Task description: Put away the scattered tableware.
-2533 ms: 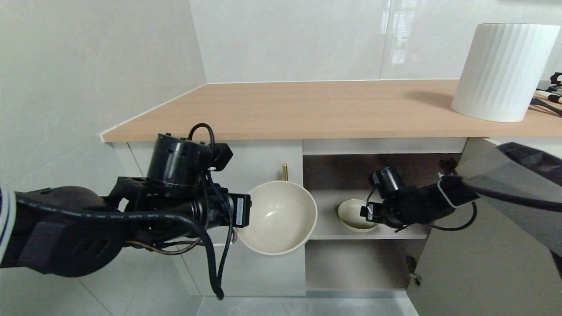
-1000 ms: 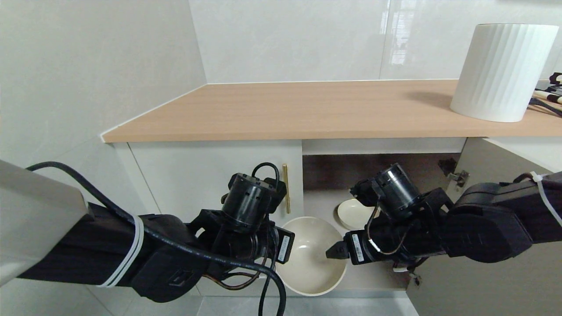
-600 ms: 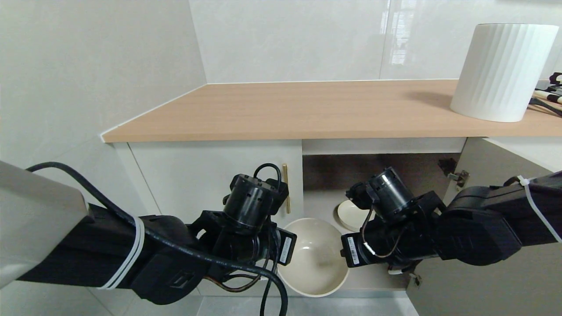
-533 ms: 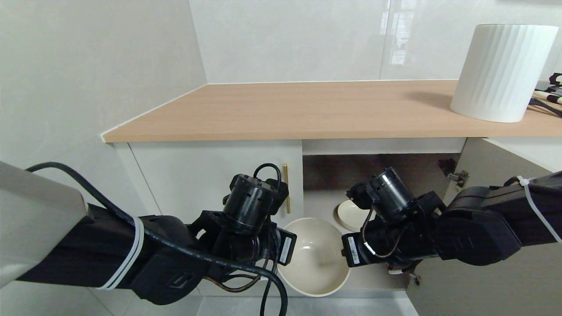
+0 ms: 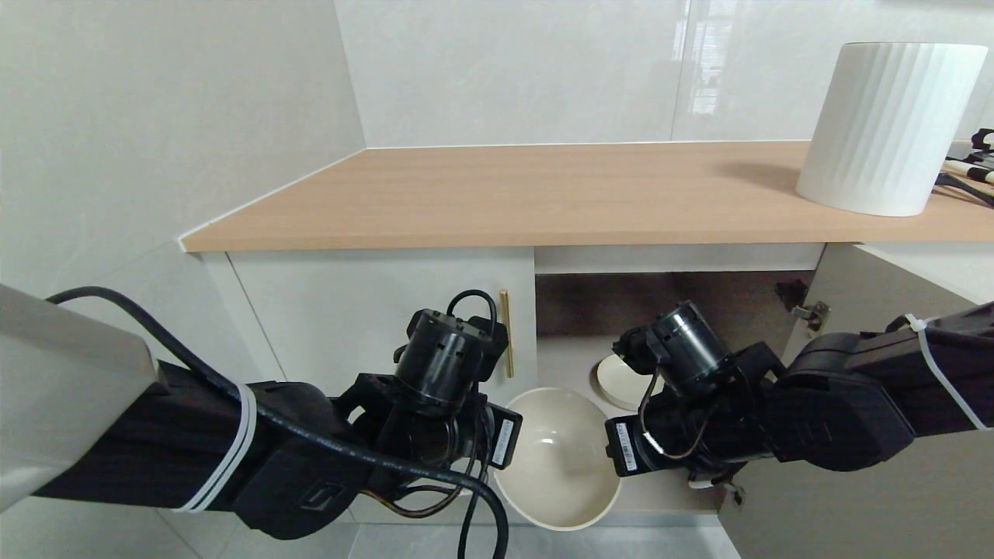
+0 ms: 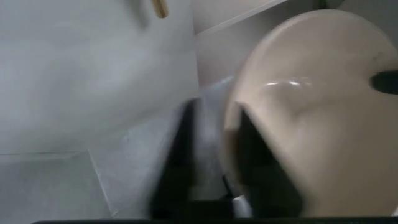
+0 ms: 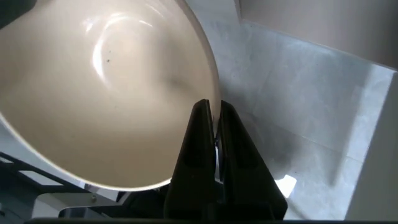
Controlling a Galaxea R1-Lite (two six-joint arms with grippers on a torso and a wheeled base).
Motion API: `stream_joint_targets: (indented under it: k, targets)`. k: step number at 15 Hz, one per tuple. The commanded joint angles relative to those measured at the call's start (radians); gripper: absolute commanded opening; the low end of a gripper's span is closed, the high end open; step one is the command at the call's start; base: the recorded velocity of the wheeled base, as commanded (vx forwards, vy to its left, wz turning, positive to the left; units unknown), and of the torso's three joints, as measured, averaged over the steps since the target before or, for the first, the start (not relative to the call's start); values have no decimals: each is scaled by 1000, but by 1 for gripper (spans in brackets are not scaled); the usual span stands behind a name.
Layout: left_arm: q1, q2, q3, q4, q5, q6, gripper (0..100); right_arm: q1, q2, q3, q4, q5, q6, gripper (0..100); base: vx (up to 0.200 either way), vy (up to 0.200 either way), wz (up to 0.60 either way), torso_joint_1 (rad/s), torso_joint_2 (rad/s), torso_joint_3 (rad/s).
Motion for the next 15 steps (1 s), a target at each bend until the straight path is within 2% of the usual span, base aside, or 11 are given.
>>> stream_joint_targets:
  k: [1, 6, 10, 11, 12, 15]
  targets:
    - [-1, -2, -3, -6, -2, -2, 100, 1, 4, 1, -2, 2, 0, 0, 0, 0, 0, 0, 0, 0]
    - [6, -3, -1, -44, 27, -4, 100, -12, 40, 4, -8, -4, -2, 0, 0, 0, 0, 0, 0, 0]
    - [6, -6, -1, -45, 30, -5, 100, -108, 123, -54, -23, -70, 1, 0, 0, 0, 0, 0, 0, 0]
    - [9, -20, -1, -45, 39, -5, 100, -180, 145, -100, -23, -72, 3, 0, 0, 0, 0, 0, 0, 0]
    - [11, -22, -3, -45, 41, -5, 100, -201, 155, -116, -23, -72, 9, 0, 0, 0, 0, 0, 0, 0]
    - [14, -31, -3, -45, 41, -5, 100, -282, 246, -212, -23, -99, 87, 0, 0, 0, 0, 0, 0, 0]
